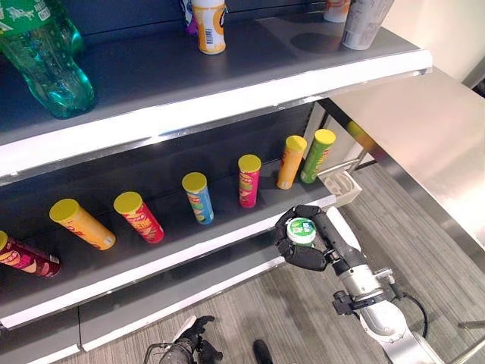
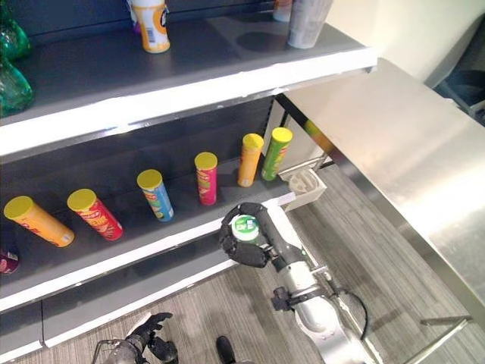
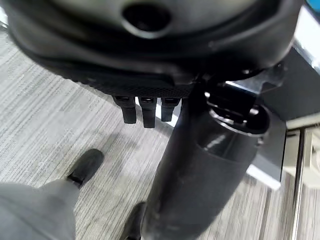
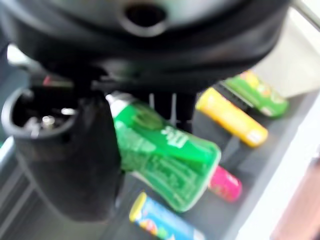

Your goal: Put the goods on the table back onto the shelves and tidy them up.

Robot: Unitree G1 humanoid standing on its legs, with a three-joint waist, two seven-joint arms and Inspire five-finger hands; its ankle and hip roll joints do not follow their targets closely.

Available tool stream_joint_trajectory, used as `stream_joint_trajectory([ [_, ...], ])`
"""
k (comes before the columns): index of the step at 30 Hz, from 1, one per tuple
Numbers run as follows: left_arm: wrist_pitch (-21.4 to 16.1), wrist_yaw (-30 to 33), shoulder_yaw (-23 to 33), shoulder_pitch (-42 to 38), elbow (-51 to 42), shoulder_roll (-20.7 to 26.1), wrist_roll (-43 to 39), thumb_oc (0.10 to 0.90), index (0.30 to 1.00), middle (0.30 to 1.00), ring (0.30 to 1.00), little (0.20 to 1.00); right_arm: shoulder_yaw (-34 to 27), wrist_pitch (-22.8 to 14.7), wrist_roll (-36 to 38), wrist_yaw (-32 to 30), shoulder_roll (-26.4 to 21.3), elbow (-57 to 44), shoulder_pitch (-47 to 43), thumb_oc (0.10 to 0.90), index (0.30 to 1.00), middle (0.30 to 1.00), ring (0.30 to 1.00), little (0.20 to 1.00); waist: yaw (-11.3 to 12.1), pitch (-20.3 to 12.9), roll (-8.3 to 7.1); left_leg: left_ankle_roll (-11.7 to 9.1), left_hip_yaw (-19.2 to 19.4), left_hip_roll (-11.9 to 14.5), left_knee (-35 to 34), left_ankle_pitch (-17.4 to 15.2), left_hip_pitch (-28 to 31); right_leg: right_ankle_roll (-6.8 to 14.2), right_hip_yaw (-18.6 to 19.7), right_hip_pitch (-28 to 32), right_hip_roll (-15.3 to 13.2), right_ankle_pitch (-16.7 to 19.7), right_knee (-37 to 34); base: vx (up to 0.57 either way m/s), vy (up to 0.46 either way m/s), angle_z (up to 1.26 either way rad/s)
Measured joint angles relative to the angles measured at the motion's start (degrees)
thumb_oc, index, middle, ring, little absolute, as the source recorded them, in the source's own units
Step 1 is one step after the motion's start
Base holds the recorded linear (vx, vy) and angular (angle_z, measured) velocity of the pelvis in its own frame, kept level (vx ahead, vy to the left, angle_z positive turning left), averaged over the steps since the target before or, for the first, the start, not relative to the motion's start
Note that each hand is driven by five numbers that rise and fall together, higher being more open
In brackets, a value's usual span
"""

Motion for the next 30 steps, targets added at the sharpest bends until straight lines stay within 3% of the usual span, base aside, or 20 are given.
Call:
stream_joint_trajectory([
  [5,0.56,0.00,1.53,0.65,0.46,0.02,-0.02,0.800,0.900,0.900,0.900,0.900,-5.91,-2.18,1.76,-1.81,0.02,-7.50,0.75,0.400,0.300,0.300,0.300,0.300,-0.17,-0.02,-0.03,-0.69,0.00,0.00,-0.14,-1.34,1.16,0.28,-0.38,1.02,-0.05,-0.50,-0.01,0.02,-0.008,0.00],
  [11,0.65,-0.06,1.52,2.60,0.57,0.02,0.01,0.800,0.900,0.900,0.900,0.900,-6.37,-5.45,9.53,-1.69,0.22,-13.68,-1.42,0.400,0.300,0.300,0.300,0.300,-0.02,-2.04,-1.15,-0.59,0.39,-0.16,-0.14,-2.12,1.51,0.58,0.13,1.23,-0.20,-0.84,-0.03,0.01,-0.005,-0.02],
  [20,1.82,0.09,1.42,2.93,0.40,-0.10,-0.09,0.800,0.900,0.900,0.900,0.900,-6.22,-4.68,14.32,-1.89,-0.07,-13.31,-8.85,0.400,0.300,0.300,0.300,0.300,1.33,-2.87,-1.35,-0.38,0.45,-0.27,-0.12,-1.82,1.59,0.26,0.18,1.32,-0.32,-0.62,-0.02,0.00,-0.007,0.00],
  [22,1.97,0.52,-0.02,3.26,0.37,-0.08,-0.05,0.800,0.900,0.900,0.900,0.900,-1.81,-3.46,14.45,-3.45,-0.57,-11.07,-17.13,0.400,0.300,0.300,0.300,0.300,1.50,-3.06,-1.14,-0.43,0.24,-0.28,-0.12,-1.77,1.71,0.28,0.03,1.53,-0.31,-0.63,-0.02,0.00,-0.005,0.03],
  [30,2.62,0.68,-0.89,2.23,0.24,-0.57,-0.24,0.800,0.900,0.900,0.900,0.900,8.44,1.38,14.69,-5.09,-0.47,4.61,-32.74,0.400,0.300,0.300,0.300,0.300,4.81,-3.34,-1.58,-0.53,-1.16,-0.28,-0.13,-1.70,1.73,0.22,-1.44,2.20,-0.27,-0.79,-0.02,0.01,-0.008,0.10],
])
